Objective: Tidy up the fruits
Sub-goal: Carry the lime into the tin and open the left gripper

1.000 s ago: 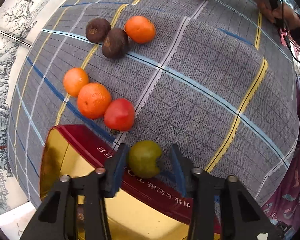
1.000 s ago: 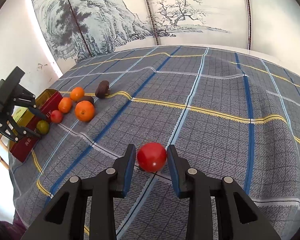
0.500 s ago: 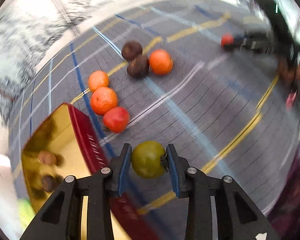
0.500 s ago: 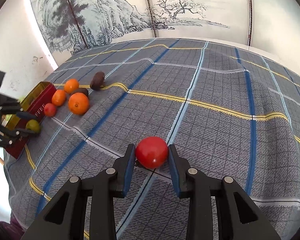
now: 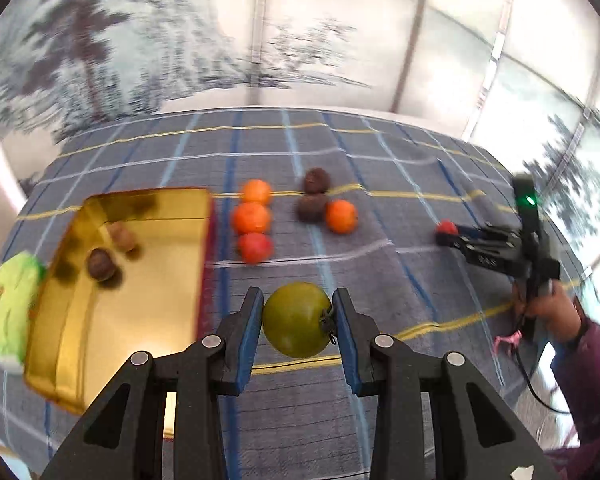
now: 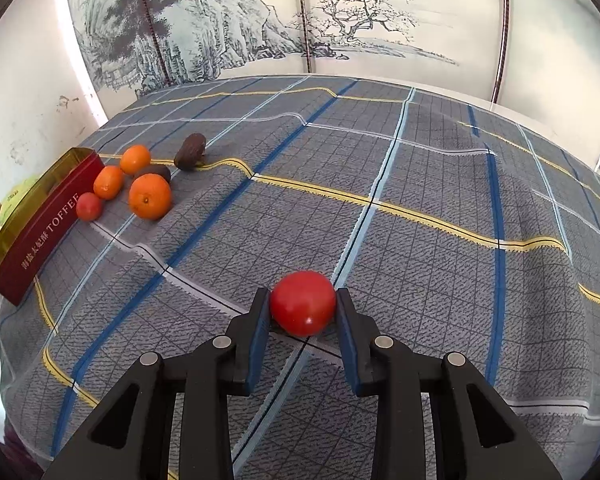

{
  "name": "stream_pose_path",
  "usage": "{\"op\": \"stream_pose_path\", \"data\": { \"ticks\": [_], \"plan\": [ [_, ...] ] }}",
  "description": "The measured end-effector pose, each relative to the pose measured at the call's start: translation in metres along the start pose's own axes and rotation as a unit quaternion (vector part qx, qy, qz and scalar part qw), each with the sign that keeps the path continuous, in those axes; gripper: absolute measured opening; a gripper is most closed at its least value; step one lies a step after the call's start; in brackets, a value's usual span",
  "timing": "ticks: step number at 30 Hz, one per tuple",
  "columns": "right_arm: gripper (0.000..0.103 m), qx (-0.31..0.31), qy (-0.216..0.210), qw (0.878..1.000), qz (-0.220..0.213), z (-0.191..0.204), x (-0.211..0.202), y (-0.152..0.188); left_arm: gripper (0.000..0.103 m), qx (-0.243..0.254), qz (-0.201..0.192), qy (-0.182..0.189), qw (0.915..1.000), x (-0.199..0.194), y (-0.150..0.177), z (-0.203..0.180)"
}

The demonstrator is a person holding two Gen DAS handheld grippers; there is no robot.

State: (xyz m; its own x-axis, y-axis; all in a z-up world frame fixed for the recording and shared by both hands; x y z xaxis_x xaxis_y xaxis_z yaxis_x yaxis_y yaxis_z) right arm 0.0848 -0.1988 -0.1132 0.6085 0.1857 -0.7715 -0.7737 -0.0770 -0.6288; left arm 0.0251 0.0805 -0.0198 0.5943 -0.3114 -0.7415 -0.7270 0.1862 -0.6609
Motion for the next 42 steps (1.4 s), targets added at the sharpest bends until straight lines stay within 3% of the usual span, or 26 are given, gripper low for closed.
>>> {"op": "stream_pose_path", "data": {
  "ticks": [8, 14, 33, 42],
  "plan": [
    [0.033, -0.003, 0.004, 1.000, 0.001, 0.001, 0.000, 0.000, 0.032, -0.029, -0.017, -0.092, 0.9952, -0.010, 0.003, 0.047],
    [0.033, -0.010, 0.013, 1.000, 0.002, 0.004, 0.002, -0.001, 0.032, -0.020, -0.020, -0.128, 0.9914, -0.006, 0.008, 0.062],
    [0.033, -0.019, 0.025, 0.999, 0.005, 0.009, 0.004, -0.002, 0.032, -0.026, -0.009, -0.165, 0.9859, 0.022, 0.021, 0.110],
    [0.033, -0.020, 0.027, 0.999, 0.005, 0.010, 0.004, -0.002, 0.032, -0.032, -0.039, -0.164, 0.9851, 0.028, 0.020, 0.134]
  ]
}}
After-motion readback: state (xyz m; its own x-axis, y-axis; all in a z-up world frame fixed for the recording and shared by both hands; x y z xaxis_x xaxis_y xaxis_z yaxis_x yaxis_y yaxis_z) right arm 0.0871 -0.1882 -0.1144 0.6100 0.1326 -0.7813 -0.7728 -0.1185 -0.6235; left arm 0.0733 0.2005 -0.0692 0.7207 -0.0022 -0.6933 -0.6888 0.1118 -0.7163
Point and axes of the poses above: each gripper's, at about its wrist camera, not at the fingertips, and x roughly the way its jaws point, z to its left, y to its underside, the point moved 3 cm from there along x, roughly the way its jaws point
